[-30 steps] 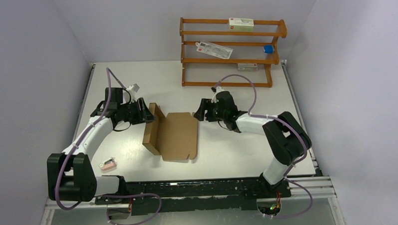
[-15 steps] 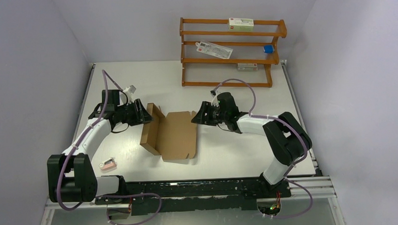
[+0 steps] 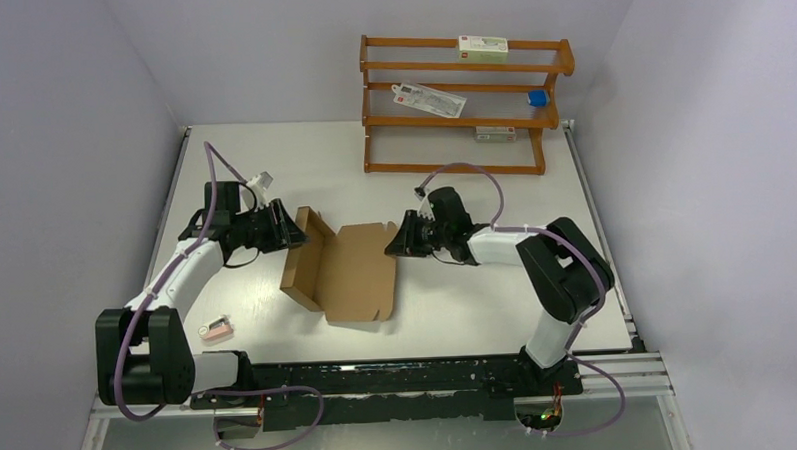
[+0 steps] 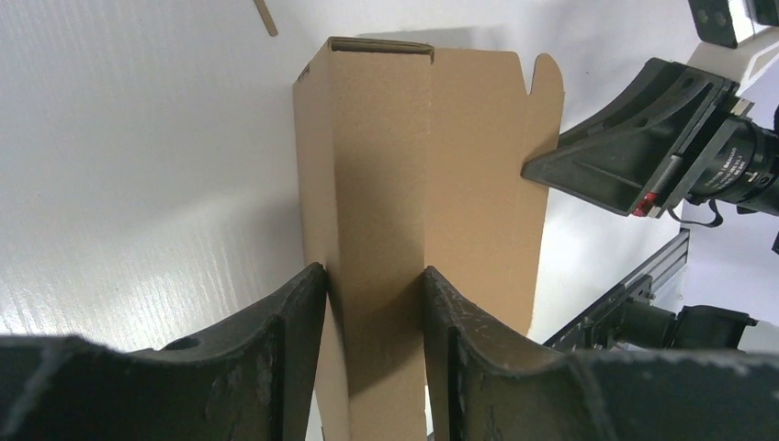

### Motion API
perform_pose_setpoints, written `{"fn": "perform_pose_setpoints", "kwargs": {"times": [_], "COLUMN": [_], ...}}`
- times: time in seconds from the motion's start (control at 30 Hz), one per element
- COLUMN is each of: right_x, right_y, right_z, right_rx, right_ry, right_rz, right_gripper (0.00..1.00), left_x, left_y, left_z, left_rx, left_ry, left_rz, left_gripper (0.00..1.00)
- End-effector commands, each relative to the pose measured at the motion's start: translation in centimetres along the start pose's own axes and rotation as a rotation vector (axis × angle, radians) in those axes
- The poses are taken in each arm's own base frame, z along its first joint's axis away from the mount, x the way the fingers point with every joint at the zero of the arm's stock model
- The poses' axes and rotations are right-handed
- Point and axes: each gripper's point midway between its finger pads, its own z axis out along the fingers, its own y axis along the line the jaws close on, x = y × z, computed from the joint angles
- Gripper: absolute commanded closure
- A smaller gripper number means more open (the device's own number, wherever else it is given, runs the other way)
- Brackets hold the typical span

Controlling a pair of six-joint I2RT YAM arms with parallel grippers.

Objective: Fold the paper box

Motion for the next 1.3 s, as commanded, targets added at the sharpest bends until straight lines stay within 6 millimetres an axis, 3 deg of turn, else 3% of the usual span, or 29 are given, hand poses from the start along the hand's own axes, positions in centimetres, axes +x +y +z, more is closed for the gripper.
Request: {"fn": "perform_pose_setpoints", "kwargs": {"times": [0.0, 0.1, 0.3, 0.47, 0.73, 0.9, 1.07, 1.27], "right_x": [-2.5, -4.3, -7.9, -11.2, -15.8, -17.1, -16.8, -16.2], "right_y": [1.7, 2.0, 2.1, 3.4, 3.9, 4.1, 4.7, 7.9], "right_z": [-0.8, -1.7, -3.9, -5.2, -6.1, -5.5, -4.5, -4.1], "right_rx": [0.022, 0.089, 0.285, 0.359, 0.515, 0.593, 0.664, 0.756], "right_ry": [-0.021, -0.036, 0.007, 0.005, 0.036, 0.07, 0.103, 0.052], "right_rz": [-0.097, -0.183, -0.405, -0.612, -0.894, -1.056, -1.203, -1.408], "right_gripper": [0.84, 0.93, 0.95, 1.0, 1.0, 1.0, 1.0, 1.0], "left_x": [1.8, 2.2, 4.4, 7.0, 8.6, 8.5, 7.2, 5.7], "left_y": [0.3, -0.4, -2.0, -4.4, -3.6, -3.2, -4.0, -5.1], "left_z": [0.0, 0.0, -0.1, 1.6, 1.7, 0.6, 0.4, 1.1], "left_rx": [0.009, 0.048, 0.089, 0.118, 0.088, 0.066, 0.089, 0.154], "left_ry": [0.041, 0.044, 0.057, 0.061, 0.022, -0.05, -0.102, -0.143], "left_rz": [-0.047, -0.055, -0.07, -0.029, -0.095, -0.12, -0.115, -0.123], "left_gripper": [0.53, 0.53, 0.49, 0.44, 0.26, 0.25, 0.32, 0.46]}}
